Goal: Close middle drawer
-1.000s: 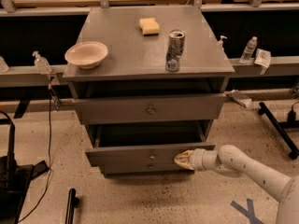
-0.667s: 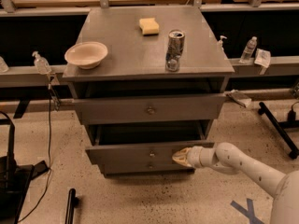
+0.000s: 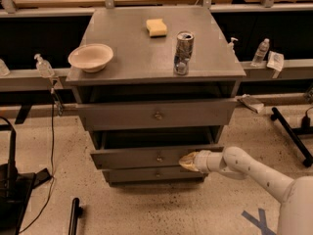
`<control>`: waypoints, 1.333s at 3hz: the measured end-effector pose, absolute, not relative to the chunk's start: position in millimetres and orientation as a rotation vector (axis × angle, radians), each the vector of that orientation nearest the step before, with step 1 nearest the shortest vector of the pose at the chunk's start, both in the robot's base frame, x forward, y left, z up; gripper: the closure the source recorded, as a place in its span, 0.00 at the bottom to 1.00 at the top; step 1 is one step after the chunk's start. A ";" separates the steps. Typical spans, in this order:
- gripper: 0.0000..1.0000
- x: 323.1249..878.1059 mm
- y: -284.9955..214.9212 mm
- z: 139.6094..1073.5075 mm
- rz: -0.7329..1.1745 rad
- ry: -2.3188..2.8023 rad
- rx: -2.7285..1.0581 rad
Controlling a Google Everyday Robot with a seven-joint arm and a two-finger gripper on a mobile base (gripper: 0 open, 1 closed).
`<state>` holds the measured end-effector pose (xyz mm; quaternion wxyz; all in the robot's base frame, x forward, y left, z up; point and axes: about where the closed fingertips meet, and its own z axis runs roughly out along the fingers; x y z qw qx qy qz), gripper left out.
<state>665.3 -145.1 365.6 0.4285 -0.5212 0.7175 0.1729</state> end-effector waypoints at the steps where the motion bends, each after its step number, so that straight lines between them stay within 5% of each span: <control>1: 1.00 663.4 -145.9 365.6 0.432 1.792 -1.301; 4: 1.00 698.8 -134.1 367.7 0.416 1.781 -1.245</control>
Offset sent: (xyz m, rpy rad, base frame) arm 0.0626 0.0224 0.0028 0.0414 -0.0411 -0.0580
